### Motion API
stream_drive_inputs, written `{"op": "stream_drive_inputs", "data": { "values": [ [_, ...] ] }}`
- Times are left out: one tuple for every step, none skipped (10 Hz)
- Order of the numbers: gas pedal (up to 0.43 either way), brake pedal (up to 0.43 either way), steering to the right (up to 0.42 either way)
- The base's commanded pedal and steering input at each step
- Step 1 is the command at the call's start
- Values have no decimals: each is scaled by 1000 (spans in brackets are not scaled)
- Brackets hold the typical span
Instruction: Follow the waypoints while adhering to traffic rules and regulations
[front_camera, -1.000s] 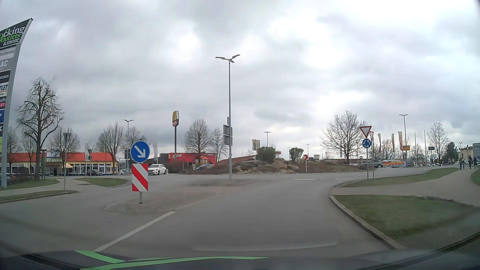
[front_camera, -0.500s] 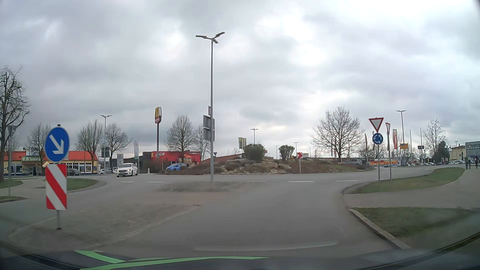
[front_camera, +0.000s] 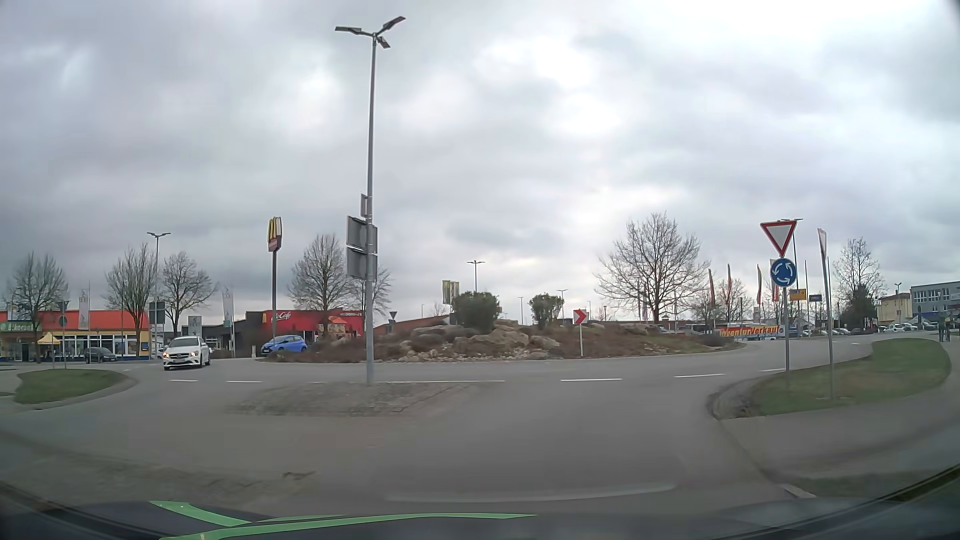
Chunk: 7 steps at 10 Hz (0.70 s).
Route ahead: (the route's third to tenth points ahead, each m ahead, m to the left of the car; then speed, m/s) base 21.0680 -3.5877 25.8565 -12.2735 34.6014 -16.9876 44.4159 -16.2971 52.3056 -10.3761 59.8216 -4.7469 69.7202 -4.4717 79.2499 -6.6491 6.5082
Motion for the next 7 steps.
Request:
{"op": "stream_drive_inputs", "data": {
  "values": [
    [0, 91, 92],
    [0, 73, 97],
    [0, 30, 104],
    [0, 0, 108],
    [0, 0, 113],
    [0, 0, 118],
    [0, 0, 122]
  ]
}}
